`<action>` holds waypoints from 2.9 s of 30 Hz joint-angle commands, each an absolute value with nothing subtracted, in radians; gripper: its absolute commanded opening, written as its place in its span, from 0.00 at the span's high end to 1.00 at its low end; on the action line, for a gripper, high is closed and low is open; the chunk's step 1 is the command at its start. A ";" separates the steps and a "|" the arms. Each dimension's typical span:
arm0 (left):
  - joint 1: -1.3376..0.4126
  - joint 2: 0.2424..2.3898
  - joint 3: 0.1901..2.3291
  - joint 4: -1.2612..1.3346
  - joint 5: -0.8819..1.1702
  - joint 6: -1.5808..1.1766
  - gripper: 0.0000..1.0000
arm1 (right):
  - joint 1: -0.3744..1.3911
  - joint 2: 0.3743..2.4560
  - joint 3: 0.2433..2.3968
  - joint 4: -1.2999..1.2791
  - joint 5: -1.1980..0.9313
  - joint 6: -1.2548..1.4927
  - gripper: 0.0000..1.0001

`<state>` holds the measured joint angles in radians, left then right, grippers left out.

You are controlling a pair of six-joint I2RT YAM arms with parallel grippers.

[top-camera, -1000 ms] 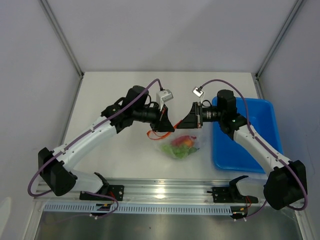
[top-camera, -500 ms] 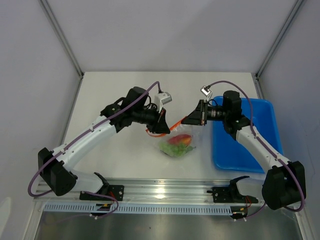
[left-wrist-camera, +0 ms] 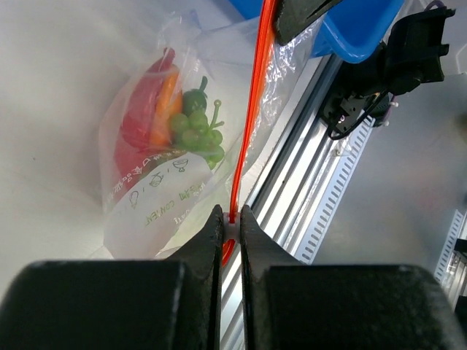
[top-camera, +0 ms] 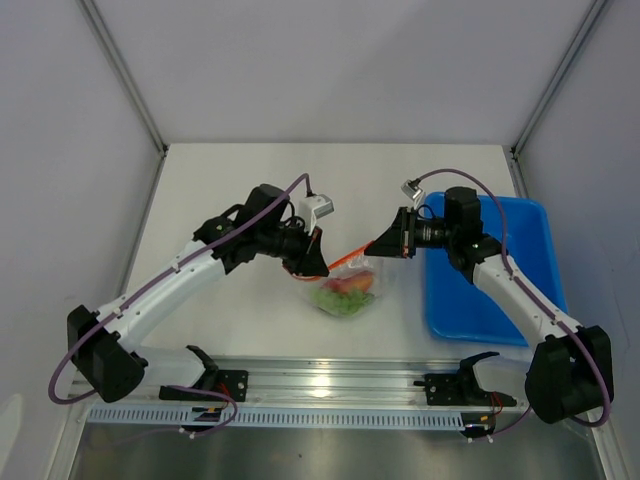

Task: Place the food in the zip-top bag and seal the zipper
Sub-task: Zip the zipper food storage bag at the center of the board.

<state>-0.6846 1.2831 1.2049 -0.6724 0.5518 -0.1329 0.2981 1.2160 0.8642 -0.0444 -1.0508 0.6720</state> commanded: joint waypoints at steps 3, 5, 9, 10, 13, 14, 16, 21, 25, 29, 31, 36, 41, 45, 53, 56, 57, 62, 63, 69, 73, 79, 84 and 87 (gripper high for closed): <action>-0.673 1.232 1.166 -0.710 0.532 -0.169 0.99 | 0.279 1.212 0.844 -0.017 -1.006 0.635 1.00; -0.673 1.230 1.167 -0.721 0.525 -0.169 1.00 | 0.279 1.216 0.841 -0.021 -1.002 0.627 1.00; -0.673 1.230 1.167 -0.736 0.509 -0.167 1.00 | 0.265 1.224 0.839 -0.047 -0.988 0.601 1.00; -0.673 1.230 1.169 -0.742 0.508 -0.167 0.99 | 0.262 1.224 0.836 -0.055 -0.985 0.592 1.00; -0.675 1.235 1.170 -0.753 0.508 -0.164 1.00 | 0.247 1.221 0.831 -0.066 -0.980 0.580 1.00; -0.673 1.236 1.172 -0.755 0.508 -0.163 0.99 | 0.244 1.220 0.831 -0.071 -0.974 0.575 1.00; -0.675 1.235 1.172 -0.761 0.505 -0.160 1.00 | 0.230 1.215 0.834 -0.092 -0.971 0.562 1.00; -0.673 1.236 1.183 -0.782 0.495 -0.155 0.99 | 0.198 1.209 0.842 -0.123 -0.966 0.540 1.00; -0.673 1.239 1.200 -0.813 0.476 -0.149 0.99 | 0.178 1.206 0.862 -0.127 -0.976 0.531 1.00; -0.673 1.242 1.232 -0.818 0.502 -0.124 0.99 | 0.186 1.198 0.890 -0.012 -1.127 0.578 1.00; -0.673 1.247 1.249 -0.824 0.515 -0.120 0.99 | 0.207 1.227 0.986 -0.116 -1.175 0.485 0.93; -0.675 1.235 1.256 -0.805 0.566 -0.106 0.99 | 0.290 1.339 1.129 -0.306 -1.244 0.337 0.57; -0.673 1.252 1.266 -0.819 0.575 -0.098 0.99 | 0.360 1.425 1.173 -0.290 -1.279 0.344 0.56; -0.675 1.243 1.264 -0.813 0.584 -0.098 0.99 | 0.387 1.470 1.209 -0.368 -1.249 0.273 0.54; -0.673 1.232 1.252 -0.825 0.588 -0.089 0.99 | 0.364 1.459 1.224 -0.324 -1.134 0.281 0.38; -0.673 1.235 1.255 -0.830 0.594 -0.083 1.00 | 0.347 1.459 1.239 -0.333 -1.131 0.275 0.35; -0.675 1.236 1.256 -0.831 0.597 -0.081 0.99 | 0.345 1.468 1.250 -0.353 -1.129 0.259 0.35; -0.673 1.252 1.281 -0.842 0.604 -0.069 0.99 | 0.345 1.542 1.368 -0.572 -1.092 0.071 0.35; -0.673 1.258 1.285 -0.845 0.604 -0.069 0.99 | 0.344 1.551 1.377 -0.586 -1.095 0.054 0.35; -0.673 1.278 1.312 -0.859 0.606 -0.055 0.99 | 0.370 1.595 1.379 -0.572 -1.227 0.049 0.39; -0.673 1.293 1.338 -0.868 0.612 -0.052 0.99 | 0.402 1.615 1.376 -0.580 -1.302 0.034 0.41; -0.673 1.322 1.355 -0.877 0.617 -0.045 0.99 | 0.439 1.632 1.378 -0.558 -1.388 0.038 0.48; -0.673 1.338 1.365 -0.881 0.618 -0.044 1.00 | 0.463 1.641 1.370 -0.584 -1.385 0.014 0.54; -0.673 1.344 1.379 -0.881 0.621 -0.046 0.99 | 0.466 1.628 1.350 -0.588 -1.371 0.005 0.55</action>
<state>-0.6811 1.3399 1.3212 -0.8860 0.5907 -0.0689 0.4576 1.6367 1.3521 -0.5770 -1.3445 0.0376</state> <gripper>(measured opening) 0.092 0.457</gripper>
